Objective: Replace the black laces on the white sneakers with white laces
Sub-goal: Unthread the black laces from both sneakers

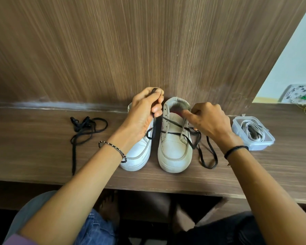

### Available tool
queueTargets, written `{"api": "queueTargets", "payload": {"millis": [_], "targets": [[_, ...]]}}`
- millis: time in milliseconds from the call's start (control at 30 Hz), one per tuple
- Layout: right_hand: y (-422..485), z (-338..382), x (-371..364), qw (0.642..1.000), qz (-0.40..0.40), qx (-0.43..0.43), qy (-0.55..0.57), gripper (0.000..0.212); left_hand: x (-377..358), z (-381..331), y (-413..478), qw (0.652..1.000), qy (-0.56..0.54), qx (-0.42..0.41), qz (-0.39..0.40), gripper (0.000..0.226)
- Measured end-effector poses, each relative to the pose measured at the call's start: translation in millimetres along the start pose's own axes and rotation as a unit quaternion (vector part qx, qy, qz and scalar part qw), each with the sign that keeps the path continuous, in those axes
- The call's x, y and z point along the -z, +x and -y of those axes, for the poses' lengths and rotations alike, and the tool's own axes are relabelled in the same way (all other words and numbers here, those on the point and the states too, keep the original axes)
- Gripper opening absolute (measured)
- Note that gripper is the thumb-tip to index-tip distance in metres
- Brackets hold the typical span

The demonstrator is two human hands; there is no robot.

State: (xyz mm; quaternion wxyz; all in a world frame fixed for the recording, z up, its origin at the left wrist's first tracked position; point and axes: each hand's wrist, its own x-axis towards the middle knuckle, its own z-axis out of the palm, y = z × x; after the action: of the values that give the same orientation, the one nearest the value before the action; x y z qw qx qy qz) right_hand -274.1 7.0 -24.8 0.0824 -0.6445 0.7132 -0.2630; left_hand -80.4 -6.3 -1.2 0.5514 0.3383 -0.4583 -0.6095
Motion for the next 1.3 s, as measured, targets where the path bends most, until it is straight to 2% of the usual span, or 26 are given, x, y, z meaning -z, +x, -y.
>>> {"api": "queueTargets", "payload": {"millis": [67, 133, 167, 233, 267, 333, 367, 400, 500, 533, 633, 767, 833, 933, 1033, 1100, 1167, 1233, 1300], "targets": [[-0.4, 1.2, 0.1, 1.000, 0.000, 0.001, 0.001, 0.051, 5.3, 2.8, 0.9, 0.984, 0.175, -0.028, -0.005, 0.022], [-0.5, 1.9, -0.2, 1.000, -0.001, 0.001, 0.000, 0.051, 7.9, 9.9, -2.6, 0.922, 0.378, -0.075, 0.027, 0.025], [-0.2, 1.7, -0.7, 1.000, -0.002, 0.000, 0.000, 0.051, 7.1, 13.4, -5.7, 0.895, 0.436, -0.080, 0.054, 0.022], [0.4, 1.4, -1.3, 1.000, -0.002, -0.001, 0.000, 0.049, 2.7, 17.8, -13.7, 0.854, 0.502, -0.073, 0.114, 0.012], [0.4, 1.0, -1.4, 1.000, -0.002, 0.000, 0.000, 0.049, 0.2, 20.4, -16.0, 0.823, 0.545, -0.081, 0.139, 0.007], [0.6, 0.2, -1.7, 1.000, -0.002, 0.004, 0.000, 0.048, -1.3, 25.6, -16.8, 0.748, 0.630, -0.116, 0.174, 0.010], [0.5, 0.3, -1.7, 1.000, -0.002, 0.003, -0.001, 0.048, -0.8, 26.2, -16.0, 0.730, 0.647, -0.125, 0.179, 0.013], [0.3, 0.5, -1.7, 1.000, -0.001, 0.003, -0.002, 0.047, -0.6, 24.5, -15.3, 0.727, 0.651, -0.126, 0.177, 0.015], [0.7, 0.5, -1.5, 1.000, 0.002, 0.000, -0.004, 0.048, 1.5, 17.8, -13.2, 0.728, 0.656, -0.106, 0.167, 0.016], [0.8, 0.4, -1.1, 1.000, 0.003, -0.001, -0.004, 0.049, 1.2, 15.4, -13.7, 0.740, 0.648, -0.090, 0.158, 0.016], [0.8, -0.4, -0.5, 1.000, 0.009, 0.001, -0.003, 0.051, -0.4, 11.9, -14.0, 0.815, 0.565, -0.067, 0.112, 0.022], [0.5, -1.0, 0.0, 1.000, 0.009, -0.003, -0.010, 0.052, -7.8, 2.6, -15.8, 0.940, 0.337, 0.006, 0.054, 0.025], [0.8, -0.4, -0.1, 1.000, 0.008, -0.002, -0.011, 0.053, -8.8, -2.0, -14.0, 0.972, 0.229, 0.037, 0.027, 0.033], [0.9, 0.1, 0.2, 1.000, 0.007, -0.001, -0.012, 0.052, -9.2, -0.7, -11.9, 0.992, 0.117, 0.036, 0.010, 0.044], [1.5, 1.3, 1.0, 1.000, 0.014, -0.001, -0.010, 0.051, -8.5, -6.9, -10.8, 0.998, -0.043, 0.042, 0.026, 0.053], [1.6, 2.3, 1.7, 1.000, 0.015, -0.005, -0.010, 0.050, -4.5, -14.0, -9.4, 0.990, -0.123, 0.046, 0.046, 0.047], [0.4, 2.9, 0.4, 1.000, 0.018, -0.010, -0.013, 0.050, 1.3, -15.5, -9.8, 0.994, -0.068, 0.053, 0.070, 0.038], [-0.6, 4.3, -0.7, 1.000, 0.013, -0.013, -0.021, 0.052, 3.6, -11.6, -11.3, 0.993, 0.094, 0.045, 0.058, 0.025], [-0.2, 5.5, -2.3, 1.000, 0.003, -0.009, -0.019, 0.053, 3.7, -7.8, -12.3, 0.970, 0.235, 0.052, 0.042, 0.025]]}}
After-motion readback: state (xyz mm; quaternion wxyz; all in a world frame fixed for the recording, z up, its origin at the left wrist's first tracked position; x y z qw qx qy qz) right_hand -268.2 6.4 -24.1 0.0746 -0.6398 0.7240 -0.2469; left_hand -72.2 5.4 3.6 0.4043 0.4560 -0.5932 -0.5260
